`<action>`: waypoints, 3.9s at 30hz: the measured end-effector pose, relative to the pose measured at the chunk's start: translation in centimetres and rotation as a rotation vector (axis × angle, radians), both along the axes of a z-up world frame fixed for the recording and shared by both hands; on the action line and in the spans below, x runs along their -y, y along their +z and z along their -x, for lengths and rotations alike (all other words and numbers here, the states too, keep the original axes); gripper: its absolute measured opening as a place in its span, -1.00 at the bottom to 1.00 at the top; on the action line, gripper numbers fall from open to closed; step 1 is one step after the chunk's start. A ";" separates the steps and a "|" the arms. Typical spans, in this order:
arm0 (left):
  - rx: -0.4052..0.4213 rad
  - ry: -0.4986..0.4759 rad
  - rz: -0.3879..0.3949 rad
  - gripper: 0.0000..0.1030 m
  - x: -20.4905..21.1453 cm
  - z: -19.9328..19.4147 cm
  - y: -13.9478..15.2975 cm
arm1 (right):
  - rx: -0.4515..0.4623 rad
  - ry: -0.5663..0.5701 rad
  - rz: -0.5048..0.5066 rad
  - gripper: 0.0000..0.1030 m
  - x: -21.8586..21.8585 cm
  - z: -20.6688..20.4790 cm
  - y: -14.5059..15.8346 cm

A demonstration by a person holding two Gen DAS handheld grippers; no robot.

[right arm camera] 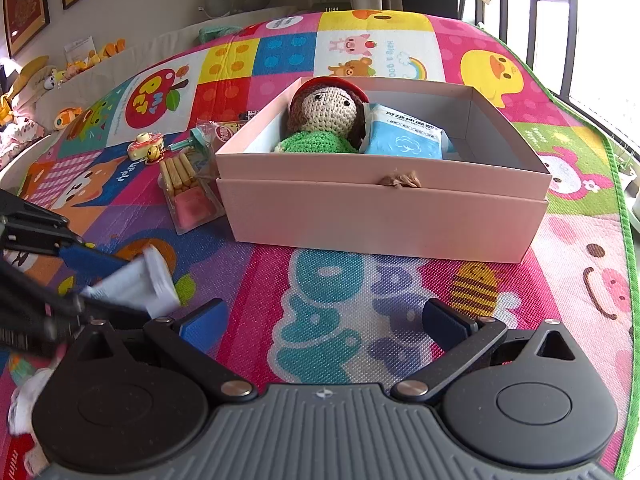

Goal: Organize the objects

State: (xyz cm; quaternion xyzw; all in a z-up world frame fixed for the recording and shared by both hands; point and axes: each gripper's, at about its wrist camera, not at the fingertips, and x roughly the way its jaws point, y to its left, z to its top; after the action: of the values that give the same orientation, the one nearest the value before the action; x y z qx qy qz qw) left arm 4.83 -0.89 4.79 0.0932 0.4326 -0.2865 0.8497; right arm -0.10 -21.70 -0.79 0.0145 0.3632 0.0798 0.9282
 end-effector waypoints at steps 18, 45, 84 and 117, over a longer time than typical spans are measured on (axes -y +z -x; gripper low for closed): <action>0.023 0.513 0.166 0.02 -15.2 4.1 -0.8 | -0.037 0.448 0.004 1.00 -9.3 3.8 5.4; 0.123 0.304 0.369 0.02 1.7 -1.3 8.2 | 0.236 0.048 -0.045 -0.09 5.7 6.6 11.3; 0.107 0.377 0.180 -0.01 -4.3 2.1 2.7 | -0.026 -0.122 0.223 -0.07 4.8 -11.3 4.7; 0.236 0.553 0.322 -0.02 -15.1 -15.0 1.4 | 0.133 0.077 0.194 0.67 -1.8 -3.1 10.5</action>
State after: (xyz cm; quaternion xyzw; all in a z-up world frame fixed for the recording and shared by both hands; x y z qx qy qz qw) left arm 19.87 14.22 6.17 -0.1304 0.2895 -0.0972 0.9433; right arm 3.03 -19.87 9.68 -0.0946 0.3070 0.0808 0.9436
